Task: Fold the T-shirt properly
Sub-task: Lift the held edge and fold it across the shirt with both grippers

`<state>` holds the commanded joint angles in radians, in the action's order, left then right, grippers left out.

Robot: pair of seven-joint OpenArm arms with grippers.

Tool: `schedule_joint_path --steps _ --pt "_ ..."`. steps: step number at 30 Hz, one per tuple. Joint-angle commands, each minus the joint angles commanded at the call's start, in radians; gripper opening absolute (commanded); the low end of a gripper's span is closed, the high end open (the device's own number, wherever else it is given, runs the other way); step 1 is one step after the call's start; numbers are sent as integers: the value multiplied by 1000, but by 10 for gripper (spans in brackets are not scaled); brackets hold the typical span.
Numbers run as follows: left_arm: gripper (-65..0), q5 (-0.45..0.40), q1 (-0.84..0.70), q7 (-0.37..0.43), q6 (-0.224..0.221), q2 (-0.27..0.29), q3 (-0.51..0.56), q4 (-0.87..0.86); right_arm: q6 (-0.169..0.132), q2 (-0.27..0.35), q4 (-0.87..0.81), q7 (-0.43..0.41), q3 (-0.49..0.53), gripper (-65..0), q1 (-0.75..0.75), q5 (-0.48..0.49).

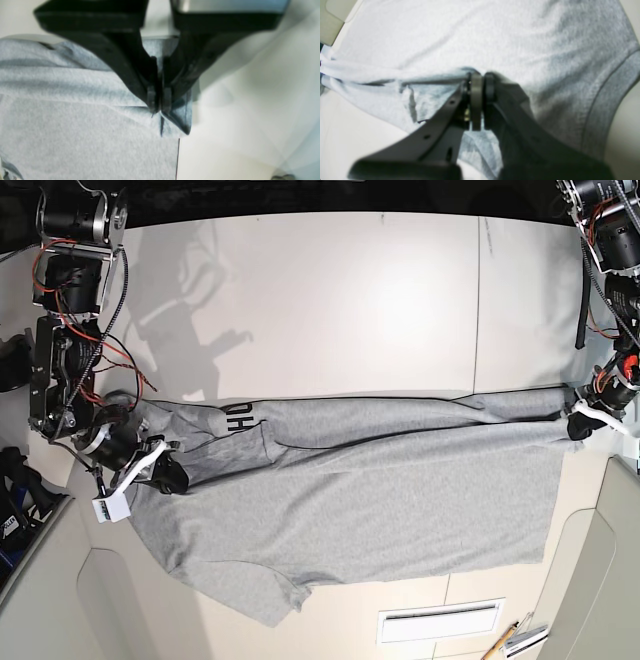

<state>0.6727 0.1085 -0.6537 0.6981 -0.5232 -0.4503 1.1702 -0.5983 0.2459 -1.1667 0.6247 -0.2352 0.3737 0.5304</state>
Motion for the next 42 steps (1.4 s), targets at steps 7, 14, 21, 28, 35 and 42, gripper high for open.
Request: schedule_joint_path --steps 7,14,21,28,35,42 --pt "-320 5 4 0 0 -1 31 0 11 3 1 46 -2 -380 1 2" --pt "-321 128 16 -187 0 -24 15 2 11 7 -69 183 -144 -380 -1 64" --pt "-321 155 -16 -238 0 -24 -84 2 12 46 -81 246 -357 -329 -84 143" --pt "-197 153 -48 -233 0 -23 -109 1 11 108 -80 191 -376 -196 -211 176" --pt "-197 153 -42 -166 0 -23 -109 -63 11 72 5 141 -328 -196 -214 176" --pt "-197 103 -39 -117 0 -8 -109 -158 10 12 31 128 -318 -197 -214 177"
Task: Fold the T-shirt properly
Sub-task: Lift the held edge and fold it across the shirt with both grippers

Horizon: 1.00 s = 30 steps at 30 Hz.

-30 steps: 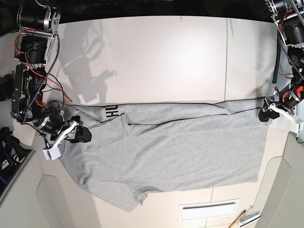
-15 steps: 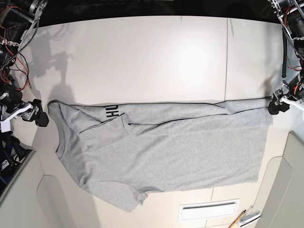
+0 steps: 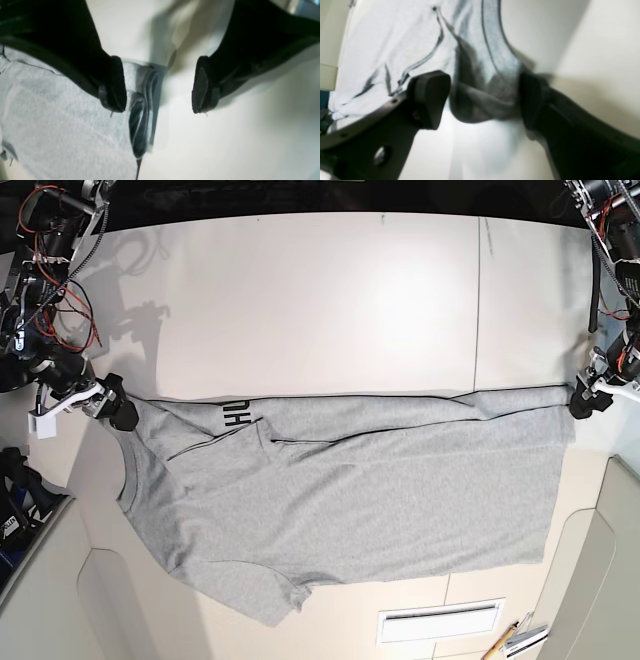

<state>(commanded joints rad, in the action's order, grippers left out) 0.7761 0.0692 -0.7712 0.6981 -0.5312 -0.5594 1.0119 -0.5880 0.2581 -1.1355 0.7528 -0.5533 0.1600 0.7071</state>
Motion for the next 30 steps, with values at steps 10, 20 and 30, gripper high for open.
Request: schedule_joint_path --steps 10,20,30 --pt "-199 8 0 -26 0 73 84 1 0 -54 0 -10 42 -199 37 -11" --pt "-650 27 0 -27 0 73 84 2 -4 -54 0 -45 42 -650 36 -11" --pt "-650 102 -48 -188 0 46 72 199 -18 -53 -100 60 40 -650 -22 29"
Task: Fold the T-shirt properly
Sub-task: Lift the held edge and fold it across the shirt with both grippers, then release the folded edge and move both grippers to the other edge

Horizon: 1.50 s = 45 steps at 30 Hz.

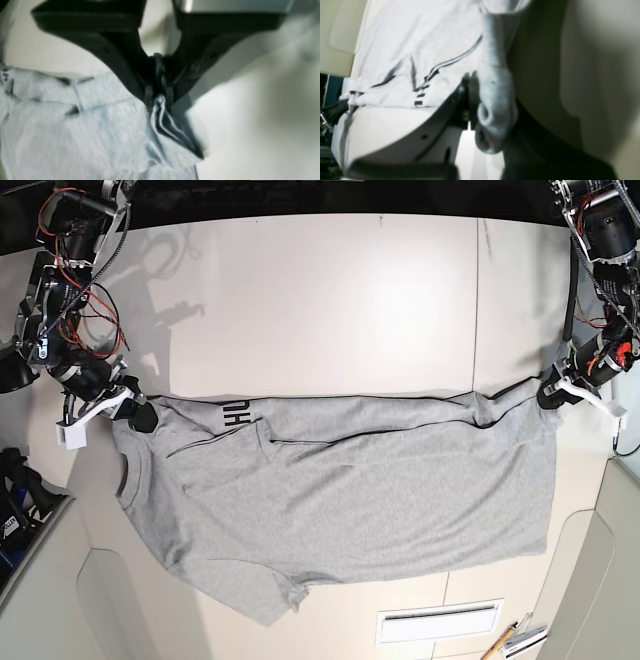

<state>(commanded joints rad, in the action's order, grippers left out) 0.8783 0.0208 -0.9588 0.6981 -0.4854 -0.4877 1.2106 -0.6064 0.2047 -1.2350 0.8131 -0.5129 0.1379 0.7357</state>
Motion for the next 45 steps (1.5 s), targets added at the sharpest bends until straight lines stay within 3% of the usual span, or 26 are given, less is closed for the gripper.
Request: schedule_joint_path --steps 5,10,14,20,26,43,45 --pt "-650 61 -87 -87 0 -27 -52 146 0 12 -167 33 -11 -650 -130 33" --pt "-650 76 -188 -104 0 -61 -59 221 0 64 -264 146 -15 -650 -236 125" --pt "-650 115 -260 -112 0 -63 -116 264 0 98 -309 158 -24 -650 -317 174" --pt "-650 206 -350 -195 0 -63 -240 321 -1 101 -385 186 -79 -650 -430 209" --pt "-650 255 -422 -228 0 -63 -251 322 -1 101 -417 235 -90 -650 -511 268" --pt "-650 282 -492 -236 0 -47 -251 322 0 130 -422 246 -129 -650 -571 258" --pt "-560 288 -492 -250 0 -35 -251 322 2 130 -422 246 -129 -650 -570 235"
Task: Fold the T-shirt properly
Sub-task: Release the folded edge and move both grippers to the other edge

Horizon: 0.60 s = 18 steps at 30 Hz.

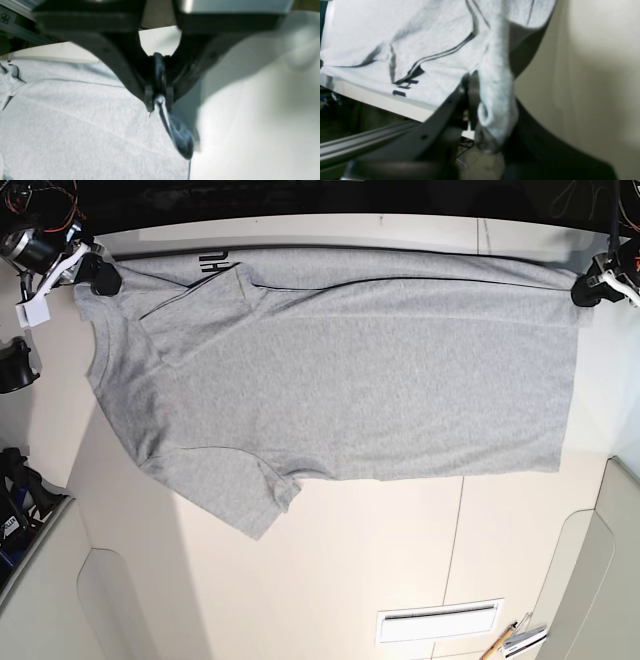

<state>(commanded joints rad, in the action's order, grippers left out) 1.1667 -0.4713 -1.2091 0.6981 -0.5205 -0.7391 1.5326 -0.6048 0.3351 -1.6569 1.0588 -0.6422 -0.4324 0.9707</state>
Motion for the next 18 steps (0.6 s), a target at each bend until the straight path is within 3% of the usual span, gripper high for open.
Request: schedule_joint_path --steps 3,5,14,18 --pt "-432 5 0 -11 0 -1 0 0 10 0 0 -2 -2 -440 0 -29" --pt "-402 10 0 -11 0 -1 0 0 9 0 0 -5 -18 -385 6 -32" --pt "-395 123 9 -18 0 -12 -148 0 9 3 0 -40 -239 -384 97 -35" --pt "-281 120 9 39 0 -15 -155 0 10 3 0 -75 -239 -384 190 -74"
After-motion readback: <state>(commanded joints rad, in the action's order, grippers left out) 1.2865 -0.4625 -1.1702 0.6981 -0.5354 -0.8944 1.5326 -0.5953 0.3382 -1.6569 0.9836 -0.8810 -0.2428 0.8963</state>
